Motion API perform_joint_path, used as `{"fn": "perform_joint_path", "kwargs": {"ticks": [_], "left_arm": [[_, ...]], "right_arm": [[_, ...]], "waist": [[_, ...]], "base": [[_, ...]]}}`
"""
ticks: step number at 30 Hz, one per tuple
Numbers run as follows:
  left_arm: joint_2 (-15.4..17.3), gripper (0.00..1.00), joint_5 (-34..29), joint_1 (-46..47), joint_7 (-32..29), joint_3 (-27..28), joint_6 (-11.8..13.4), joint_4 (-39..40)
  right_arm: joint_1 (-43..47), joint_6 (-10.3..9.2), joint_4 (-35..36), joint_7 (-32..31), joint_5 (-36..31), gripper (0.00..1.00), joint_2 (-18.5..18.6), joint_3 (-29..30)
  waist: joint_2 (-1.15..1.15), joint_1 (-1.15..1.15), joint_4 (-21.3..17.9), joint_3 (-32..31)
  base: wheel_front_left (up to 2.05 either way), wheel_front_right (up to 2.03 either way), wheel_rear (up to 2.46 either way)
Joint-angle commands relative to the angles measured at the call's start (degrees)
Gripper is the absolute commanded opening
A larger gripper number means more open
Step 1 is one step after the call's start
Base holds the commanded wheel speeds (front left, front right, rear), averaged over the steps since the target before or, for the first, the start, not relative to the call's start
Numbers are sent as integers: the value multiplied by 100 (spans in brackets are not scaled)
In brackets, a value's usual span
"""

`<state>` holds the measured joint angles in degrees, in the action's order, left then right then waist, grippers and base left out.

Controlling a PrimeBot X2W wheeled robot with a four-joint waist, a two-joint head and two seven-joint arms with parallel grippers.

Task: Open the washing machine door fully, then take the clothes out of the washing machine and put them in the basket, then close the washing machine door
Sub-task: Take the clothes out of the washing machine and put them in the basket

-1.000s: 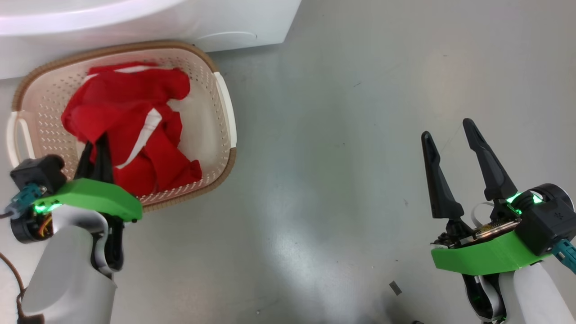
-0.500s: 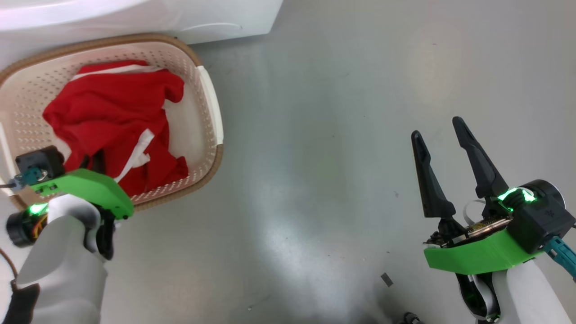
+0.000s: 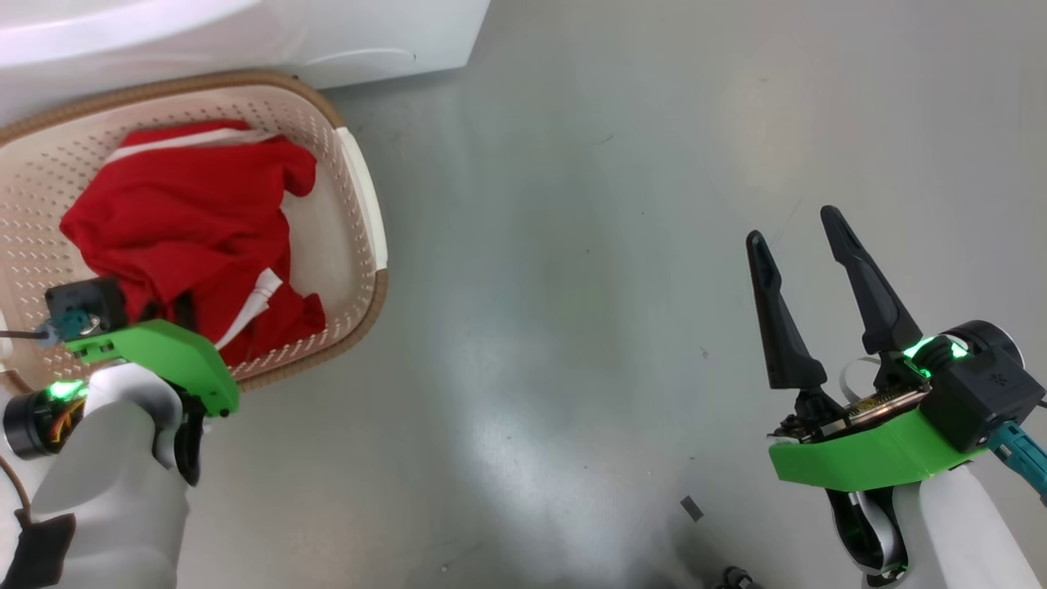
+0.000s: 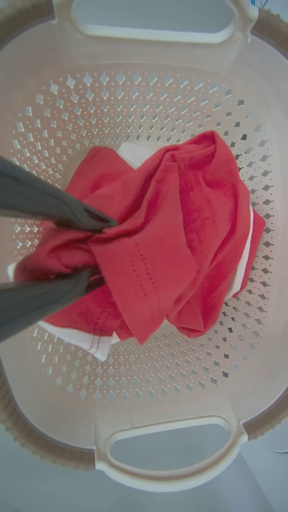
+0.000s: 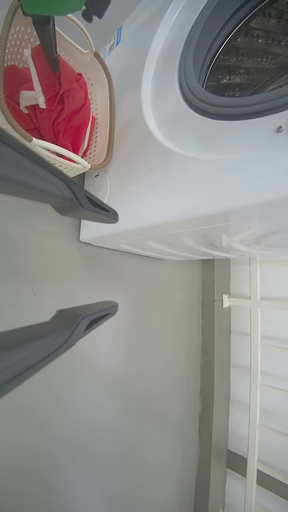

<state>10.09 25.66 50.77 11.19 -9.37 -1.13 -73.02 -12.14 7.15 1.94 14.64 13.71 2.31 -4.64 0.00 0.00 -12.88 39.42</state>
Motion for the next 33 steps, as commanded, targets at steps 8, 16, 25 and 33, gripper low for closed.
{"fn": "perform_joint_path", "kwargs": {"ticks": [8, 16, 25, 33], "left_arm": [[158, 100, -8, -189, 173, 43, 76, -28], [-12, 100, 61, -285, 319, 38, -70, 36], [-180, 100, -28, -599, 377, -31, -222, 687], [-206, 100, -253, -1399, 380, 279, -57, 2346]], "right_arm": [[134, 34, 48, 36, 9, 100, 56, -112], [228, 34, 33, 36, -62, 100, 56, -35], [334, 34, -40, 36, -154, 100, 56, 40], [446, 34, -54, 36, -123, 100, 56, 169]], "waist": [[0, 0, 75, -327], [0, 0, 226, -647], [0, 0, 436, -1130], [0, 0, 597, -1551]], "base": [[0, 0, 0], [0, 0, 0], [0, 0, 0], [0, 0, 0]]}}
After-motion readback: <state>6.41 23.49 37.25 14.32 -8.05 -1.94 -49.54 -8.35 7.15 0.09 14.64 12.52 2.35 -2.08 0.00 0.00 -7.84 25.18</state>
